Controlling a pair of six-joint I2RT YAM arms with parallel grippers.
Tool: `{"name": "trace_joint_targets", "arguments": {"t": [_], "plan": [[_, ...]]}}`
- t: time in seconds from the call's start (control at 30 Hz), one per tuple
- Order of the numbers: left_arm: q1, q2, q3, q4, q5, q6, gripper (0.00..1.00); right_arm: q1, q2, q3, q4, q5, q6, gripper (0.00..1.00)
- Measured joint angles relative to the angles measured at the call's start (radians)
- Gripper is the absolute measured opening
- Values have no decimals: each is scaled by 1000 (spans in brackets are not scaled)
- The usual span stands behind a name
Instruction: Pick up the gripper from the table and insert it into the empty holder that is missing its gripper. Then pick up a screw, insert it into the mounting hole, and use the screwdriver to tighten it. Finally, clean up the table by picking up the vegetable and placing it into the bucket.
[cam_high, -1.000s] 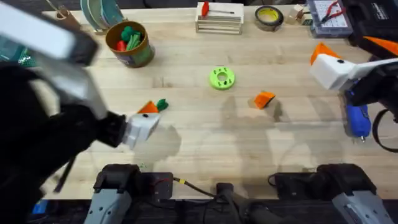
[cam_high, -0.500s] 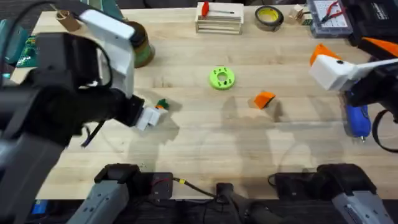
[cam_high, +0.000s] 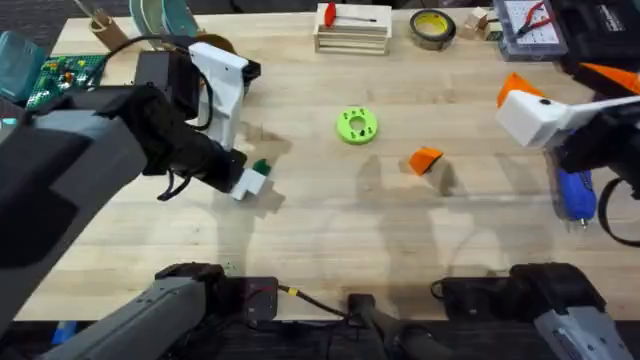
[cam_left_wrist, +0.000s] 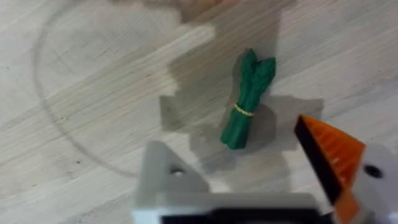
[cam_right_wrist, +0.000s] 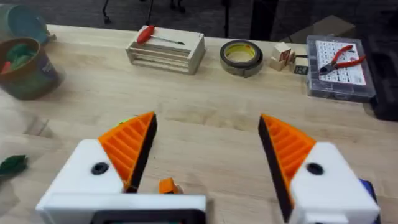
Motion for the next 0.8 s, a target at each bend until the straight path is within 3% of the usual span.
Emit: {"name": "trace_joint_targets", "arguments": {"t": [0.03,0.2,0.23,0.33,0.53,0.57,0.73,0.8], "plan": [[0,8,0,1,0,1,835,0,0,0,0,0,0,991],[0,6,0,3,0,3,71,0,0,0,0,17,0,992],[0,-2,0,7,0,7,18,0,0,0,0,21,0,991],[-1,-49,0,8,17,3,24,0,0,0,-1,27,0,991],[-1,-248,0,6,116,-31,909,0,0,0,-1,31,0,991],[-1,-283,0,3,131,-42,840,0,0,0,-1,31,0,991],[-1,-467,0,-7,162,-51,60,0,0,0,-1,31,0,991],[-1,-528,0,-6,169,-61,15,0,0,0,-1,31,0,991]]}}
